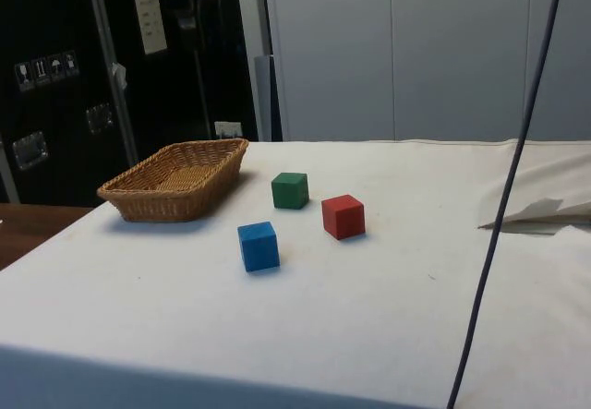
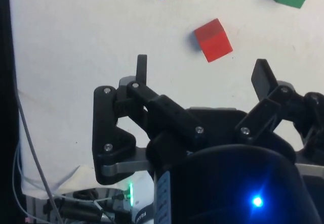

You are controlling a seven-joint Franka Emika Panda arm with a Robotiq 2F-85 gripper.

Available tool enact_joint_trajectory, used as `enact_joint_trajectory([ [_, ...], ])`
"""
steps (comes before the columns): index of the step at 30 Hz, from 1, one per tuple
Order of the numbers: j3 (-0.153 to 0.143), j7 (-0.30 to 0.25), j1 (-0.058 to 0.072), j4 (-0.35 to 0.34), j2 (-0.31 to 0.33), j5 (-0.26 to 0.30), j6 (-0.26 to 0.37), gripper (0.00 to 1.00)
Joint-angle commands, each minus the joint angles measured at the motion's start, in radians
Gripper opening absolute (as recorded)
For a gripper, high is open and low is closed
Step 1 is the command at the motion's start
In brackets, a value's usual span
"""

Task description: Pick up the blue cube and place it into the basket.

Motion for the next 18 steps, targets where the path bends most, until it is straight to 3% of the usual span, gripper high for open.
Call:
enact_joint_trajectory([
  [1,0.001,-0.018,-0.001,-0.006,0.002,0.009,0.018,1.0],
  [12,-0.001,-0.084,-0.001,-0.03,0.009,0.006,0.051,1.0],
  [18,0.0,-0.143,-0.001,-0.059,0.019,0.013,0.111,1.0],
])
